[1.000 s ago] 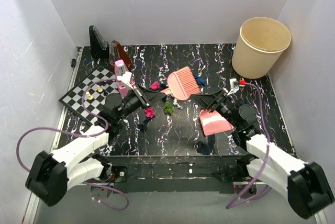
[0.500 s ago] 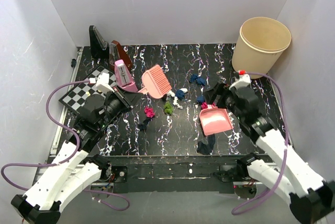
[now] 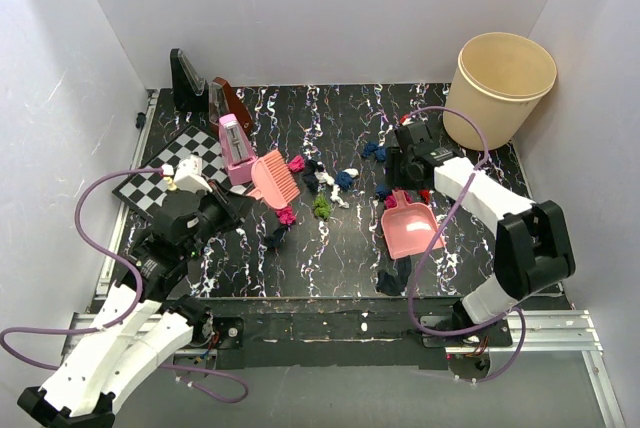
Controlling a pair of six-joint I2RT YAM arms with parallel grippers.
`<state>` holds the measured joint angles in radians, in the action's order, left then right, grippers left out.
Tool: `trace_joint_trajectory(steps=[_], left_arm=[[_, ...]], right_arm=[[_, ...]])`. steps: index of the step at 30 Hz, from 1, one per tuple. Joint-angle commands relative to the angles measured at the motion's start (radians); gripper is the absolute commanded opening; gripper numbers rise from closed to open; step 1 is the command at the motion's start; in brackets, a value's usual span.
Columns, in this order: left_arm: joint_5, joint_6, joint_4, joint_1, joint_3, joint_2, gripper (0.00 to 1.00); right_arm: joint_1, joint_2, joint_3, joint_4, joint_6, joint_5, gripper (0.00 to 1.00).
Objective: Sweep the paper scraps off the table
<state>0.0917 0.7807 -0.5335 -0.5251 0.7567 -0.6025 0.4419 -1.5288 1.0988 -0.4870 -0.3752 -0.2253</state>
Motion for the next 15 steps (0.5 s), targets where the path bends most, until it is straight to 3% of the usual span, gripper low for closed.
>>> trace_joint_trajectory(steps=[1,11,15], left_arm=[[0.046,-0.026,-0.043,0.007,0.036,0.015,0.0],[0.069,-0.035,-0.051,0.007,0.046,0.012,0.0],[0.074,-0.037,-0.054,0.007,0.046,0.012,0.0]], right_arm=[[-0.023,-0.04,0.064,-0.036,0.03,0.014,0.66],[-0.031,-0.171,0.116,-0.019,0.019,0.043,0.62],[-0.034,-0.218,0.145,-0.025,0.015,0.034,0.56]])
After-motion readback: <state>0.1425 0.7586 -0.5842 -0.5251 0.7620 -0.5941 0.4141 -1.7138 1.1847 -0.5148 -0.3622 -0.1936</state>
